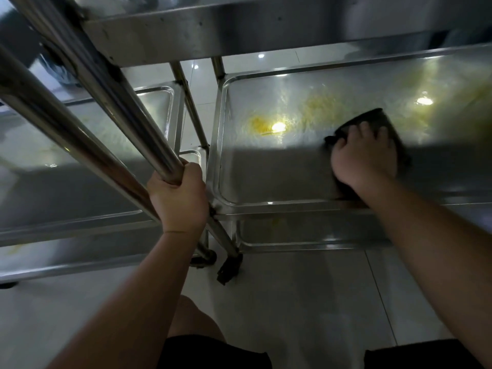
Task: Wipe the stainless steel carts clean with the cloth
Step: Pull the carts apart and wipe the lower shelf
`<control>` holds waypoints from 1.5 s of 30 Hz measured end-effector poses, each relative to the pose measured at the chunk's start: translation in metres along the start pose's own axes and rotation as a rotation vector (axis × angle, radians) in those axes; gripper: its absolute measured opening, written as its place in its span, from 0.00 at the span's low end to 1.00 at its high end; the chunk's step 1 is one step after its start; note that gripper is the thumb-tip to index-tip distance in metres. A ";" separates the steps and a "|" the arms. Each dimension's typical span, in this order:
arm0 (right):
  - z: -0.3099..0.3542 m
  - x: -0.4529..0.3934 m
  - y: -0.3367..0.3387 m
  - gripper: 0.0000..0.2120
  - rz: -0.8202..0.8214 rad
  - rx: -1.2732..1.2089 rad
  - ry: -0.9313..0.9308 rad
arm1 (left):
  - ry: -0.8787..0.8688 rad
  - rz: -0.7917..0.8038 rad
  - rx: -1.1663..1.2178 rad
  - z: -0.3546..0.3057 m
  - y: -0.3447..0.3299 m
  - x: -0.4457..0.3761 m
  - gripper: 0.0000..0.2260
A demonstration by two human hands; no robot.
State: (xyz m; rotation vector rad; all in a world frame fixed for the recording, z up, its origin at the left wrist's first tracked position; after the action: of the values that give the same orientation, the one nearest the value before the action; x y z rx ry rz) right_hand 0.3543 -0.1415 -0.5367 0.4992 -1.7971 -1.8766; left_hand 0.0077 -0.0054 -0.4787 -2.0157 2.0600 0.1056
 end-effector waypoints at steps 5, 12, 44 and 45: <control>0.171 0.035 -0.016 0.29 0.047 -0.032 0.436 | 0.003 -0.013 0.025 -0.001 0.000 0.001 0.16; 0.227 0.051 -0.025 0.31 0.066 -0.008 0.702 | -0.007 0.003 -0.007 0.001 0.003 -0.002 0.16; 0.154 0.094 -0.029 0.33 0.128 -0.004 0.827 | 0.039 0.042 -0.033 0.002 0.000 0.001 0.21; 0.133 0.092 -0.027 0.33 0.110 0.005 0.807 | 0.036 0.046 -0.037 0.001 0.000 0.001 0.20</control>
State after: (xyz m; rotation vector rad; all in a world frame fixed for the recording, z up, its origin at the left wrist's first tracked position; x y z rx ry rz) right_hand 0.2006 -0.0856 -0.5480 0.9667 -1.2465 -1.3060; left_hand 0.0079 -0.0064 -0.4799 -2.0056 2.1425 0.1183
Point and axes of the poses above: each hand's wrist, its own x-axis away from the middle knuckle, its own y-axis out of the back of the hand, z = x × y, the point moved 8 cm from there along -x, towards the middle knuckle, and after that the axes turned 9 degrees about x, right-handed, at the moved point
